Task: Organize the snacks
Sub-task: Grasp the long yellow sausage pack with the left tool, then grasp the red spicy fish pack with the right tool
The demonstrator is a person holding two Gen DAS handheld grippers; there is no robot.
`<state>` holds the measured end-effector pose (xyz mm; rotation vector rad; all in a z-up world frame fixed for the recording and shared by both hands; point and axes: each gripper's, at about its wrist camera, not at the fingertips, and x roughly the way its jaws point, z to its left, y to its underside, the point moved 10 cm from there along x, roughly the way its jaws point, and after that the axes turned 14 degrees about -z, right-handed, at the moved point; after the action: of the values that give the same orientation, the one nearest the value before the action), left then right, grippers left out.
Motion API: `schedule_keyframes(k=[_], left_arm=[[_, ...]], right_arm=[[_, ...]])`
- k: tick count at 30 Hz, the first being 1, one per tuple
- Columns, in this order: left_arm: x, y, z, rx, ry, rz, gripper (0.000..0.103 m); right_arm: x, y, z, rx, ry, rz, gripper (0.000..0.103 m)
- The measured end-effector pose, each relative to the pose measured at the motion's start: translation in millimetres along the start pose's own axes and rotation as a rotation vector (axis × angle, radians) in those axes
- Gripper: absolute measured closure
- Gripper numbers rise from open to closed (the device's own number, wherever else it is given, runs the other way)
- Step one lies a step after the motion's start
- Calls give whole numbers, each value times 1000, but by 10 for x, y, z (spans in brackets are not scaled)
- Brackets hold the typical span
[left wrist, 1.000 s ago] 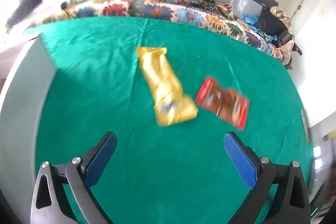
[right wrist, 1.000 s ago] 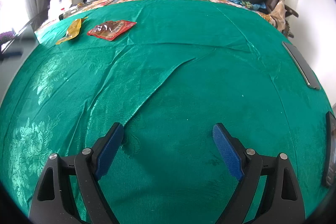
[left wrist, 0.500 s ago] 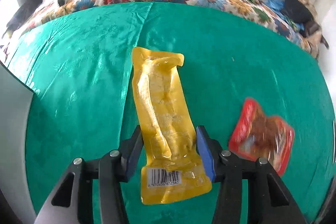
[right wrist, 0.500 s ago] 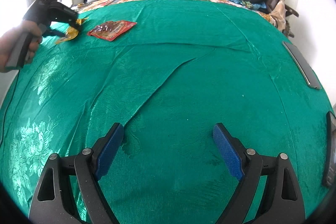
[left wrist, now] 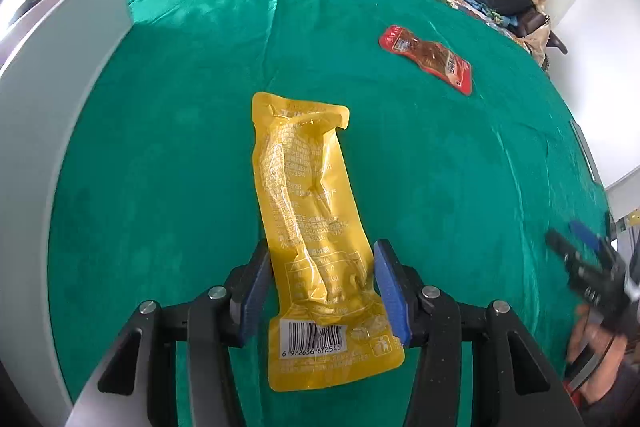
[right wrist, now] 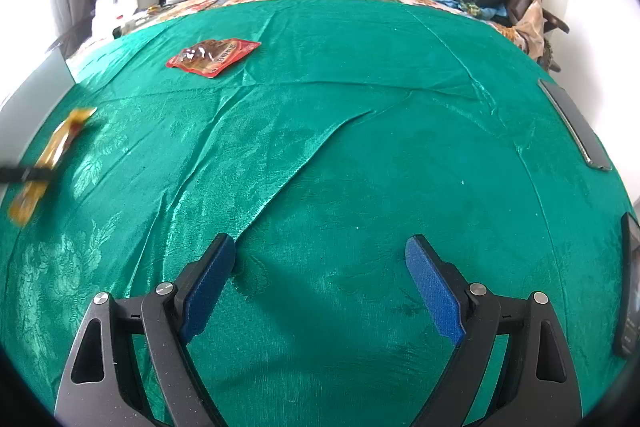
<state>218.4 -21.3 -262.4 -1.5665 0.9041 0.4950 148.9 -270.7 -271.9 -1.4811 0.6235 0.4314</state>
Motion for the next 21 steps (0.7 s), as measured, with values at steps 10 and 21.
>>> schedule_keyframes(k=[10,21], left_arm=[[174,-8,92,146,-160,-72,0],[159,-21,137,155,-115,-157,0]], right_arm=[[0,-2,-12,0,0,0,13],[-1,1,1,1,0,-1,13]])
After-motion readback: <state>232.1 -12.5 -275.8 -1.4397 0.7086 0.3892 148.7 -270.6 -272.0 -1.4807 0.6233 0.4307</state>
